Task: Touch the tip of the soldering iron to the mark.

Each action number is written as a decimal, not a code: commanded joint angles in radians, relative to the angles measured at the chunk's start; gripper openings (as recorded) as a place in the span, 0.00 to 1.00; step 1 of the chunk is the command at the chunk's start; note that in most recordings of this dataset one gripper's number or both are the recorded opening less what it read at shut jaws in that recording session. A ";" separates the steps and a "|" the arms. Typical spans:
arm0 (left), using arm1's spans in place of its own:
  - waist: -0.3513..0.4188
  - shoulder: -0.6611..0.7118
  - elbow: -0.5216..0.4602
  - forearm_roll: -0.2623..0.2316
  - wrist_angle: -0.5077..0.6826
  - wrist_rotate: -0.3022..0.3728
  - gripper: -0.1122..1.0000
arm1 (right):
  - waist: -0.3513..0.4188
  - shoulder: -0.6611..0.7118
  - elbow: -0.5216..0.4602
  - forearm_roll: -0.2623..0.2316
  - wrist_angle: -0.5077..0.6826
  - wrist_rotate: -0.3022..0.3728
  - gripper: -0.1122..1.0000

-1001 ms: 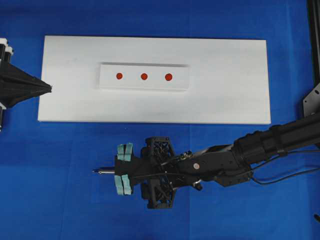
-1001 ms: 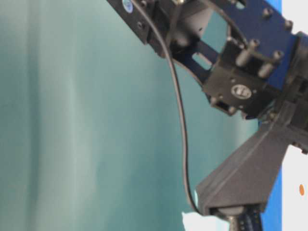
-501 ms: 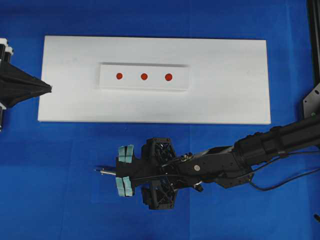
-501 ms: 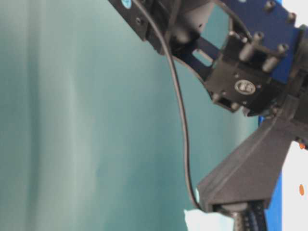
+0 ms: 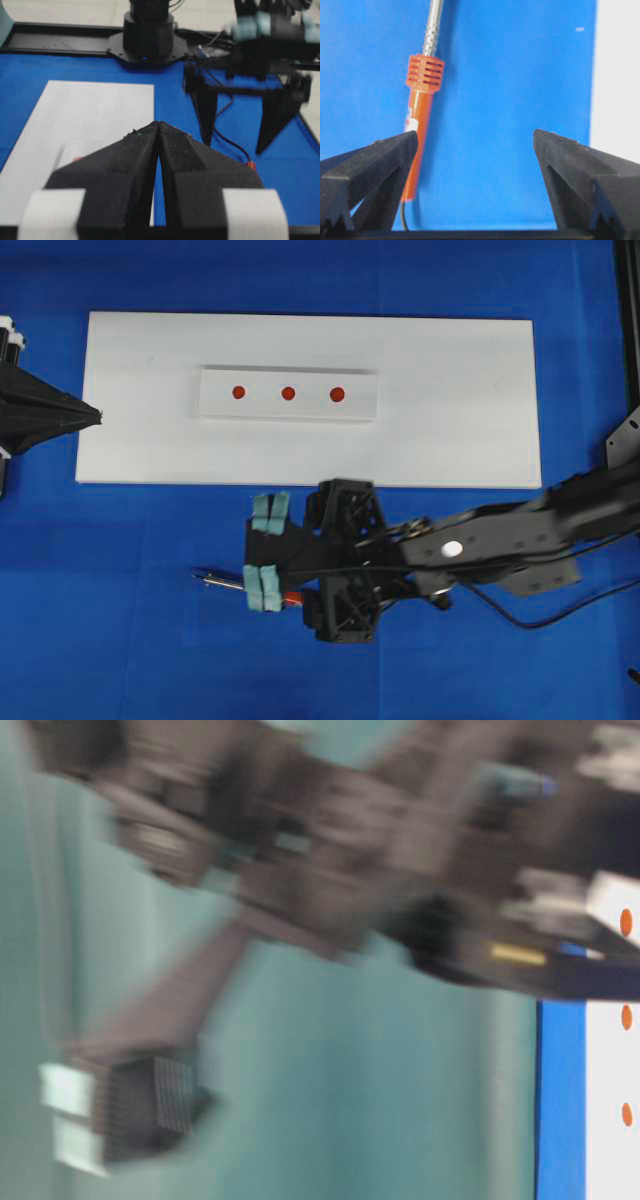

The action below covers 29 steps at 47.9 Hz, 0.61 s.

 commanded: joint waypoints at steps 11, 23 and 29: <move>-0.003 0.002 -0.012 0.002 -0.003 0.000 0.10 | 0.005 -0.118 -0.025 -0.005 0.066 -0.009 0.89; -0.003 0.002 -0.012 0.002 -0.002 0.000 0.10 | -0.031 -0.118 -0.026 -0.028 0.055 -0.054 0.89; -0.003 0.002 -0.011 0.003 -0.003 -0.002 0.10 | -0.107 -0.121 -0.026 -0.028 0.060 -0.112 0.89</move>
